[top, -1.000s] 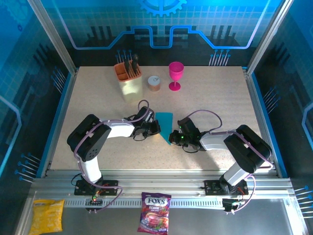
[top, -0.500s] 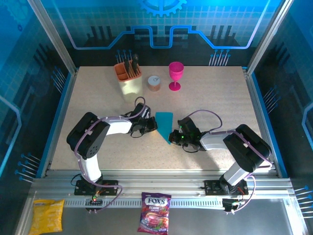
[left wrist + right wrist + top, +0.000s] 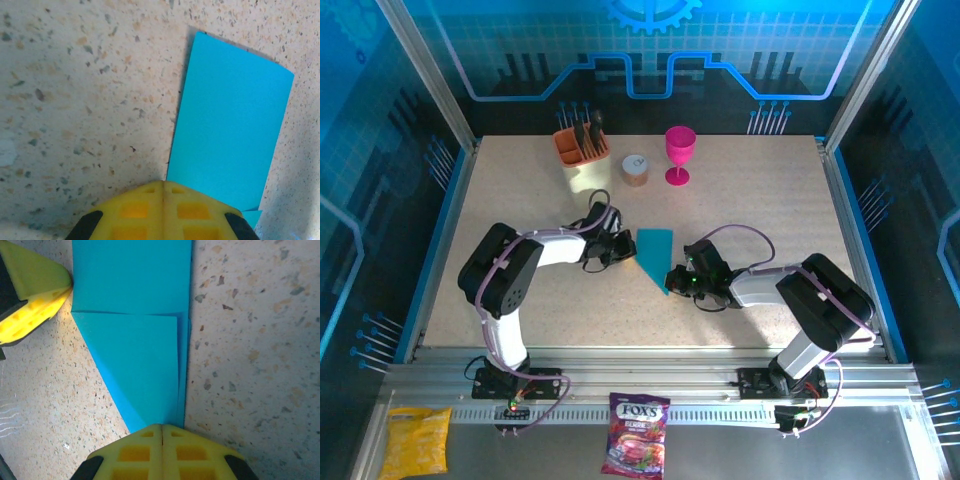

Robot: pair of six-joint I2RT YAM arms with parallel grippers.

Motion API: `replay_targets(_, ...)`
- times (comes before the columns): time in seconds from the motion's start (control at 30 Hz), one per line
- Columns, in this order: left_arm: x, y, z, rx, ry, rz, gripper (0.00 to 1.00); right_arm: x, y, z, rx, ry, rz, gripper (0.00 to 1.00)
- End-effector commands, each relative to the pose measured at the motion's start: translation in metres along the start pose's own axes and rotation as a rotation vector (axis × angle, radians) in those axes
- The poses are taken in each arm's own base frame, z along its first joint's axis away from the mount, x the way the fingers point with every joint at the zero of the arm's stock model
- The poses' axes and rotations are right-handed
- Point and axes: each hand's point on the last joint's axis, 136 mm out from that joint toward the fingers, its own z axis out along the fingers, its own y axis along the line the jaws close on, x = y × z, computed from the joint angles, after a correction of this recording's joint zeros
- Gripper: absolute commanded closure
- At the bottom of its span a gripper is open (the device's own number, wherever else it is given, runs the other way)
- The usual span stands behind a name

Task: Fold a paper plane with a square sheet of paper (pick it up from the middle)
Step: Third fold the triangle at the center of the table.

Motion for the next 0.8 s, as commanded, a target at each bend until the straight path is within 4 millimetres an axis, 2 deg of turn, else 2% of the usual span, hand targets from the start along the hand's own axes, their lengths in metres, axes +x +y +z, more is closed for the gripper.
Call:
replay_targets(0.0, -0.033, 0.052, -0.003, -0.167, -0.094, -0.040, 0.96, 0.055, -0.101, -0.007, 0.349, 0.164, 0.070, 1.00)
replay_targets(0.17, -0.044, 0.040, -0.019, -0.150, -0.116, -0.012, 0.97, 0.049, -0.096, -0.006, 0.322, 0.183, 0.012, 1.00)
replay_targets(0.3, -0.038, 0.026, -0.038, -0.113, -0.122, 0.018, 0.96, 0.035, -0.079, -0.004, 0.267, 0.249, -0.179, 1.00)
replay_targets(0.43, -0.015, 0.010, -0.055, -0.082, -0.119, 0.059, 0.96, 0.025, -0.054, -0.003, 0.209, 0.321, -0.367, 1.00)
replay_targets(0.5, 0.001, 0.000, -0.059, -0.059, -0.110, 0.069, 0.96, 0.018, -0.050, -0.003, 0.217, 0.325, -0.399, 1.00)
replay_targets(0.63, 0.039, -0.025, -0.056, 0.018, -0.066, 0.084, 0.95, 0.012, -0.040, -0.002, 0.197, 0.320, -0.395, 1.00)
replay_targets(0.77, 0.060, -0.045, -0.045, 0.071, -0.027, 0.102, 0.95, 0.012, -0.036, -0.002, 0.175, 0.312, -0.377, 1.00)
